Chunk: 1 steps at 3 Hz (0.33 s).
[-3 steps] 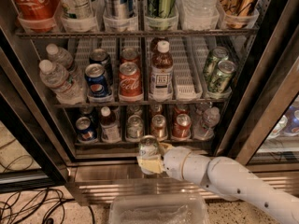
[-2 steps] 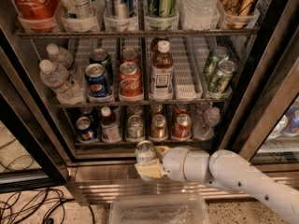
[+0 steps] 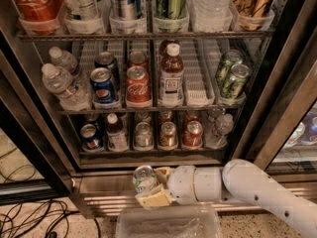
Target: Pick 7up can from bottom shelf of fridge
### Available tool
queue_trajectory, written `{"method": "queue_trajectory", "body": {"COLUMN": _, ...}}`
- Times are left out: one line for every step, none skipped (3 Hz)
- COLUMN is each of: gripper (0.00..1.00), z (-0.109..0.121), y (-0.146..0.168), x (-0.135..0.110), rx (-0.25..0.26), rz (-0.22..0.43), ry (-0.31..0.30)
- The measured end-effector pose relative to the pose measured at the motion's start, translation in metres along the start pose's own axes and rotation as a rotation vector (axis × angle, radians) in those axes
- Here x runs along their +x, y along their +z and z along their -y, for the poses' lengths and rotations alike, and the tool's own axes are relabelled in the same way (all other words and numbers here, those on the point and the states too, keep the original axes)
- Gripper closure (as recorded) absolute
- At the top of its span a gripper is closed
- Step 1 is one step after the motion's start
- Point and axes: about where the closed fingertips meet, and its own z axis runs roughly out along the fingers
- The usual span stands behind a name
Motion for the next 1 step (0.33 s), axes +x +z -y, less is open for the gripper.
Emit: {"method": "queue_trajectory", "body": {"gripper": 1.00, "z": -0.0007, "y": -0.0002, "x": -0.0010, "rx": -0.001, "rz": 0.001, "ry": -0.003}}
